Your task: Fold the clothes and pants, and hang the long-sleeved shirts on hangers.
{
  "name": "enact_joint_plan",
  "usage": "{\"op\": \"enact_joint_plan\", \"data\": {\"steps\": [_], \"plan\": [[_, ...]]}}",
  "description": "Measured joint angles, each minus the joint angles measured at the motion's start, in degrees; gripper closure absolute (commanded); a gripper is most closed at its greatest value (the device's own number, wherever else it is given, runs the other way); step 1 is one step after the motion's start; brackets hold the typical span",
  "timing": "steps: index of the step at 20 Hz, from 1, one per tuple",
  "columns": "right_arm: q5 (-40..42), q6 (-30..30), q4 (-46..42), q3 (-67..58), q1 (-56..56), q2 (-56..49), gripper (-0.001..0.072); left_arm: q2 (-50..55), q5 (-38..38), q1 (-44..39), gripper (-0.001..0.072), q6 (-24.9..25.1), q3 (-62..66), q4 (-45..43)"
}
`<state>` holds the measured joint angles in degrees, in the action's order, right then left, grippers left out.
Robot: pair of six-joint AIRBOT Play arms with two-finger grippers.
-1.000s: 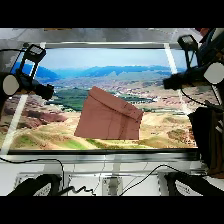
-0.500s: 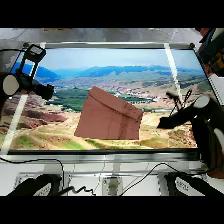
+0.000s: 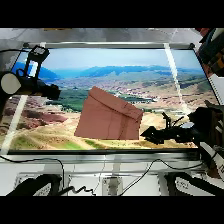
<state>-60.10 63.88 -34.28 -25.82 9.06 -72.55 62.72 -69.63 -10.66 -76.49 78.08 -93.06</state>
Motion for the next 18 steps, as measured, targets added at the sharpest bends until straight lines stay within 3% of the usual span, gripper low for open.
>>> {"op": "enact_joint_plan", "data": {"steps": [5,8,9,10,11,18], "plan": [[0.7,-1.2,5.6,0.7,-2.5,-5.9,0.0271,5.3,-2.3,1.6,0.0429,-0.1,-0.7,-0.2],[2.2,-2.3,7.7,0.9,-6.2,-7.1,0.0417,9.9,-8.1,5.9,0.0429,0.3,-1.0,3.3],[2.8,-2.6,8.2,0.9,-7.2,-7.4,0.0502,11.1,-9.7,7.9,0.0406,0.6,-1.3,5.4],[3.7,-2.9,8.3,0.9,-8.2,-7.5,0.0649,12.0,-10.9,10.3,0.0402,1.1,-2.0,8.3],[4.8,-3.0,8.4,0.9,-8.8,-7.6,0.0693,12.7,-11.7,12.6,0.0343,1.5,-3.1,11.3],[6.8,-8.2,10.1,1.0,-10.4,-7.3,0.0695,14.2,-11.7,27.9,0.0327,7.1,-18.0,29.2]]}}
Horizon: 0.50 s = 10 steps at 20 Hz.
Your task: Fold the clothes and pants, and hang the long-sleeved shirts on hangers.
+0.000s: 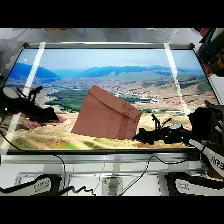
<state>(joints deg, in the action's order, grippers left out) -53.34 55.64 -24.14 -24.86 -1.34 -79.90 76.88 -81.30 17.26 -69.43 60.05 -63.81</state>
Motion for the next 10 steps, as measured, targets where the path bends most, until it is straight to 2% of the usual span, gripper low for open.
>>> {"op": "enact_joint_plan", "data": {"steps": [1,2,6,10], "plan": [[0.5,-0.7,0.0,0.0,0.0,0.5,0.0696,0.1,1.4,1.1,0.0233,1.1,-2.5,2.1],[1.6,-1.2,-0.2,0.0,-0.1,1.2,0.0696,0.1,2.9,2.1,0.0106,2.3,-5.2,4.2],[4.9,-2.1,-2.7,0.1,-0.1,6.2,0.0697,0.7,9.5,2.8,0.0104,4.8,-13.5,9.9],[4.5,-1.6,-4.8,0.0,-0.1,10.9,0.0696,3.3,12.4,-0.4,0.011,6.4,-17.0,15.2]]}}
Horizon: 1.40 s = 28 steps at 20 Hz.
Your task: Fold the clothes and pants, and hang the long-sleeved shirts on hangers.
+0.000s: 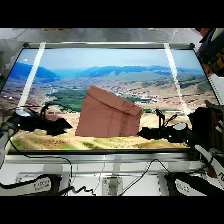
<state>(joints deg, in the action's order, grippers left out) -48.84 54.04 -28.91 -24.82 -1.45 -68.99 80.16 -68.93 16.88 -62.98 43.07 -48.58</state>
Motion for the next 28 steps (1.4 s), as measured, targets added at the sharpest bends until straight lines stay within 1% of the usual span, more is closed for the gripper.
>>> {"op": "enact_joint_plan", "data": {"steps": [2,3,4,6,9,12,14,19,21,25,28], "plan": [[-0.2,0.4,-0.5,0.0,0.0,1.1,0.0696,1.6,0.0,-3.5,0.0113,0.3,-0.6,2.2],[-0.1,0.6,-0.7,0.0,0.0,1.4,0.0696,2.4,0.2,-5.5,0.0153,0.4,-0.8,3.1],[0.0,0.6,-0.9,-0.1,0.0,1.7,0.0696,3.1,0.6,-7.6,0.031,0.5,-0.9,3.7],[0.1,0.8,-1.6,-0.7,0.0,1.9,0.0696,4.2,3.2,-10.9,0.0695,0.7,-1.0,3.8],[-1.1,0.9,-3.6,-4.2,0.0,2.1,0.0696,4.6,4.5,-13.1,0.0701,0.9,0.4,4.8],[-4.7,0.9,-6.2,-10.5,0.0,2.4,0.0696,2.3,0.7,-12.9,0.0701,1.5,5.4,5.9],[-7.5,1.0,-8.1,-16.1,0.0,3.2,0.0696,-1.7,-2.2,-11.6,0.0701,1.5,10.5,6.3],[-15.4,1.6,-9.3,-31.3,0.0,10.6,0.0696,-19.1,-6.1,-6.7,0.0701,1.2,25.9,7.0],[-18.0,2.8,-8.5,-36.5,0.0,15.8,0.0696,-27.5,-5.4,-5.1,0.0701,1.0,29.9,7.1],[-20.9,8.0,-7.1,-42.6,0.0,28.2,0.0696,-43.6,-1.2,-3.8,0.0701,0.8,33.2,7.1],[-19.1,12.8,-6.2,-44.4,0.0,36.8,0.0697,-52.2,0.7,-3.4,0.0701,0.3,33.9,7.2]]}}
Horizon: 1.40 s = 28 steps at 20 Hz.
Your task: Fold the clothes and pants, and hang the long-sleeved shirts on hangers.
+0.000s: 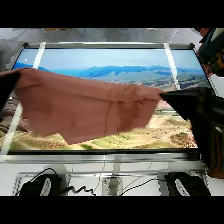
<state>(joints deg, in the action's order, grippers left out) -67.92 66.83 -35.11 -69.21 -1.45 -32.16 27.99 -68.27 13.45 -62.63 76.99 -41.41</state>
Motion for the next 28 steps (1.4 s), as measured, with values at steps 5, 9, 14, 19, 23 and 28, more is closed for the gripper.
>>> {"op": "enact_joint_plan", "data": {"steps": [5,9,14,19,23,28], "plan": [[5.0,6.4,0.5,0.4,0.0,3.8,0.0696,-2.2,1.6,0.2,0.0701,-1.4,-3.7,0.0],[7.2,8.4,0.3,6.1,0.0,-4.3,0.0695,6.4,3.4,-0.6,0.0701,-1.7,-12.4,2.1],[14.3,8.9,-1.9,11.4,0.0,-22.8,0.0695,28.2,10.5,-8.1,0.0702,0.3,-18.9,3.6],[18.3,8.9,-8.6,12.4,0.0,-36.2,0.0695,41.8,10.7,-12.0,0.0703,0.2,-20.1,4.2],[14.5,8.8,-20.2,12.6,0.0,-39.2,0.0695,44.4,3.8,-15.1,0.0701,-4.8,-21.3,-0.3],[5.5,8.7,-31.8,12.8,0.0,-40.3,0.0695,46.2,2.8,-22.2,0.0689,-10.6,-26.5,-4.7]]}}
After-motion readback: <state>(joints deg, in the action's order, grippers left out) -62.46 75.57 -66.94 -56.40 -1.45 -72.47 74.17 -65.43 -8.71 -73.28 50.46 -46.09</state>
